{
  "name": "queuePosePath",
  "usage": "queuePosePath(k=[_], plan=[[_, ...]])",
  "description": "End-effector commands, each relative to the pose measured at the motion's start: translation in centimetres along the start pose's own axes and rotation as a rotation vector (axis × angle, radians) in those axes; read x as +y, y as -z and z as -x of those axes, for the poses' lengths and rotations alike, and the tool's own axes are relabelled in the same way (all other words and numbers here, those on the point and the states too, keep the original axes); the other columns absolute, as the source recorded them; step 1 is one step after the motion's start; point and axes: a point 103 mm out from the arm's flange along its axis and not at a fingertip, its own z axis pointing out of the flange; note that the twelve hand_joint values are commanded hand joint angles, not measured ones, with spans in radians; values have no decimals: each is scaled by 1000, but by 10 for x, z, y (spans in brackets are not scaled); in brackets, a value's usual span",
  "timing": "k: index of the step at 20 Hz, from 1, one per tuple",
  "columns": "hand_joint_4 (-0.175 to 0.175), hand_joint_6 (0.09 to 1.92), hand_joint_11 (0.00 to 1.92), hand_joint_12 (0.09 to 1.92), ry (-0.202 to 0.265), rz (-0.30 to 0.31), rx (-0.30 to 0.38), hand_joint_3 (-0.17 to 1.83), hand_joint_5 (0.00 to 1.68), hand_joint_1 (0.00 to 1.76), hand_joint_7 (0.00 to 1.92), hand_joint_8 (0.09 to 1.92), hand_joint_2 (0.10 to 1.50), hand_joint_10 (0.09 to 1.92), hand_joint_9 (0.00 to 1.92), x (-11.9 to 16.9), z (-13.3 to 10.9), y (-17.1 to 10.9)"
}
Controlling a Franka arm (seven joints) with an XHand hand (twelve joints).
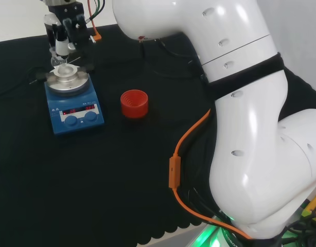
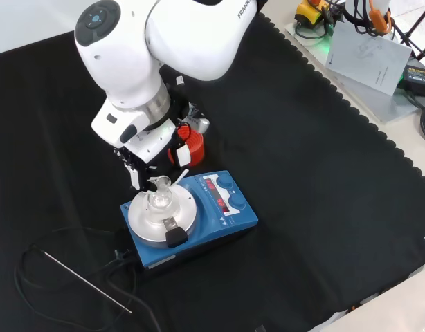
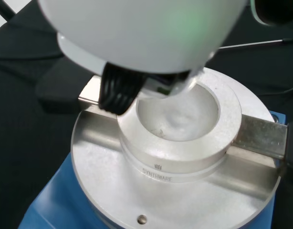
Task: Place the round-bottom flask on the heater.
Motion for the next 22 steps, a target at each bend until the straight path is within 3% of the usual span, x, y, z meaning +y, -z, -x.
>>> queuePosePath(k=[1, 12, 22], plan=[[-175, 759, 1613, 800, -1, 1, 1, 1152, 1305, 1345, 1550, 578, 334, 282, 1757, -2, 8, -7], [-175, 758, 1610, 801, -16, -10, 2, 1153, 1306, 1345, 1550, 578, 334, 279, 1758, -10, 19, -13], [-175, 758, 1609, 802, -8, -26, -10, 1153, 1306, 1345, 1550, 577, 333, 276, 1759, -5, 12, -22]])
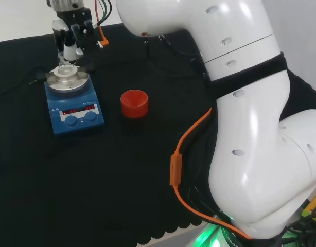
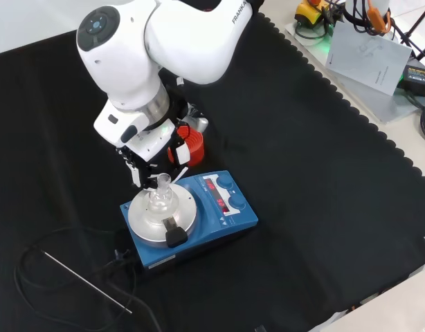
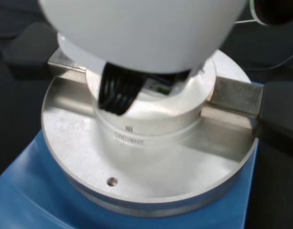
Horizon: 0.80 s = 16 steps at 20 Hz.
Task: Place the round-bottom flask on the heater.
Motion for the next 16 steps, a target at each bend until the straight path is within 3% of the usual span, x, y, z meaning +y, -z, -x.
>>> queuePosePath(k=[1, 16], plan=[[-175, 758, 1609, 802, 6, -5, -10, 1153, 1306, 1345, 1550, 577, 333, 275, 1760, 4, -7, -3], [-175, 757, 1605, 803, 16, -15, -24, 1153, 1307, 1345, 1551, 576, 333, 270, 1761, 9, -11, -6]])
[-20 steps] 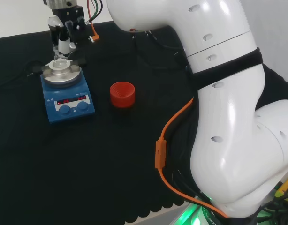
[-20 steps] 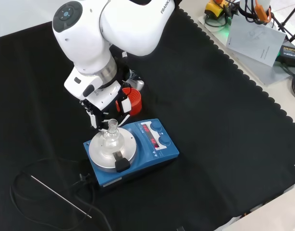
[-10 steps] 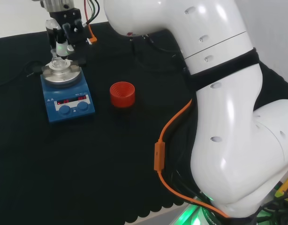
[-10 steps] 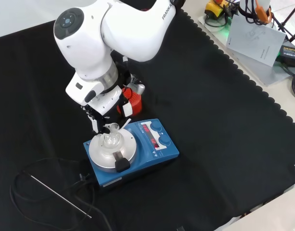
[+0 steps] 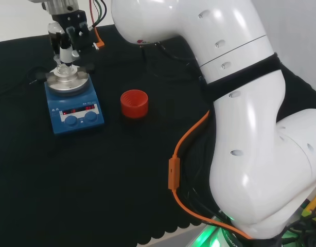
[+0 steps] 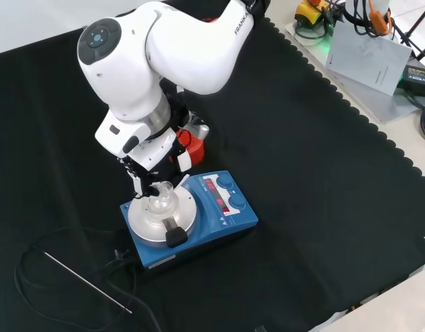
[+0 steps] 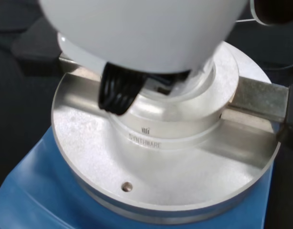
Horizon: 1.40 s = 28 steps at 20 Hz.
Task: Place the round-bottom flask on the heater.
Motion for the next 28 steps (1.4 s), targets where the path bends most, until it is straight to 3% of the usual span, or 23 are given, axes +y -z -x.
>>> queuePosePath(k=[1, 23, 28], plan=[[-175, 757, 1605, 803, 4, -3, -9, 1153, 1307, 1345, 1551, 576, 333, 270, 1761, 1, -1, 0], [-175, 761, 1584, 896, 3, -20, -13, 1119, 1290, 1339, 1558, 536, 353, 257, 1767, -1, 1, -5], [-175, 701, 1550, 933, -1, -22, -15, 1034, 1353, 1229, 1585, 539, 414, 261, 1761, 3, -1, -3]])
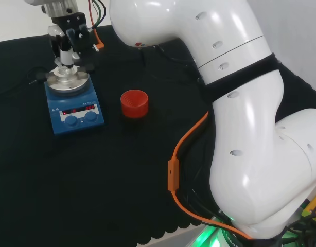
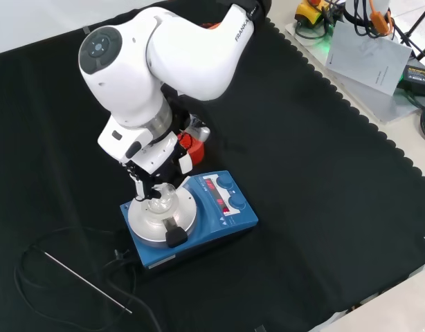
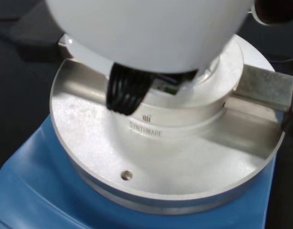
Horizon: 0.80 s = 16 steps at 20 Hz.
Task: Place the round-bottom flask on the heater.
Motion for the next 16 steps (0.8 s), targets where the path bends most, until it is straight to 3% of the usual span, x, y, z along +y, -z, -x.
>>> queuePosePath(k=[1, 10, 12, 16], plan=[[-175, 691, 1535, 942, -6, 9, 1, 1013, 1356, 1220, 1577, 547, 427, 262, 1753, 3, 1, 5], [-175, 672, 1436, 1023, 2, -4, -2, 895, 1329, 1205, 1435, 703, 502, 438, 1633, 2, 2, 5], [-136, 683, 1413, 1042, 4, -9, -2, 868, 1315, 1196, 1395, 741, 521, 496, 1587, 2, 2, 4], [-171, 924, 1363, 1075, 8, -21, -6, 969, 1053, 1128, 1318, 809, 361, 593, 1495, 1, 2, 1]])
